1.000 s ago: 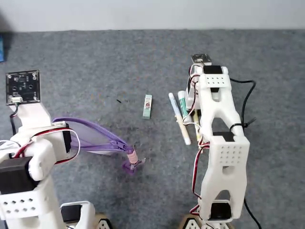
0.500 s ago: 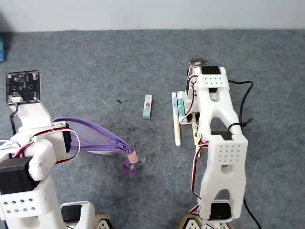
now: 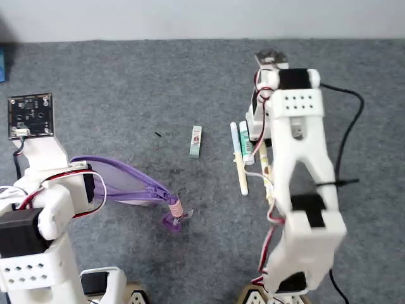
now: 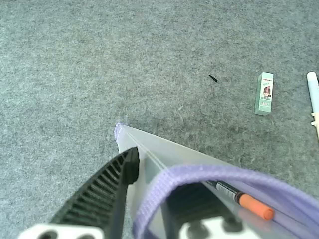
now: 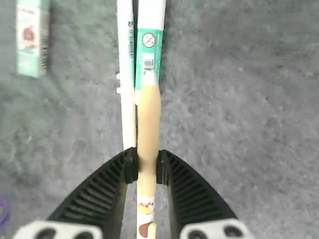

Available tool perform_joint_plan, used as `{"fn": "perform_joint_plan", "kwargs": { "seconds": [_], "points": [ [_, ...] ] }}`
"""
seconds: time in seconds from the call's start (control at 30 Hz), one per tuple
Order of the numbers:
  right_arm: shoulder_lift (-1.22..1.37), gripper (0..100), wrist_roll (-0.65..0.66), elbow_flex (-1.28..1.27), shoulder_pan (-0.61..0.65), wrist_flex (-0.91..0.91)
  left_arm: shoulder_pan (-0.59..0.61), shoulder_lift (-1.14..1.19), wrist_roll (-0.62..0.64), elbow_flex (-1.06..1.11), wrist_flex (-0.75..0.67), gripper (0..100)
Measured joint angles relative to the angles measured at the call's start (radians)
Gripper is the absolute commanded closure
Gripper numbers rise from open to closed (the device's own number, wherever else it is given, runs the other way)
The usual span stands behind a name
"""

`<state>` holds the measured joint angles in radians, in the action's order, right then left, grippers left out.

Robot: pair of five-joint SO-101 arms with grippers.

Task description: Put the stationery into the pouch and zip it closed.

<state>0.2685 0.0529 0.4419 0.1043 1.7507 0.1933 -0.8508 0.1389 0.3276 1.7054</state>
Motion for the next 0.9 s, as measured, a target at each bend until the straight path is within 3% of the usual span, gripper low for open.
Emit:
{"fn": "perform_joint_plan", "kwargs": {
  "seconds": [0.33,0.5,0.67,0.9],
  "points": [
    [-0.640,99.1,0.020,-0.439,0.101,0.000,0.000,0.000,0.000,0.000,0.000,99],
    [-0.933,99.1,-0.043,-0.603,0.178,-0.014,0.000,0.000,0.000,0.000,0.000,99],
    [-1.157,99.1,-0.132,-0.698,0.288,-0.173,0.000,0.000,0.000,0.000,0.000,99],
    [-1.280,99.1,-0.245,-0.795,0.394,-0.539,0.000,0.000,0.000,0.000,0.000,99]
  ]
}}
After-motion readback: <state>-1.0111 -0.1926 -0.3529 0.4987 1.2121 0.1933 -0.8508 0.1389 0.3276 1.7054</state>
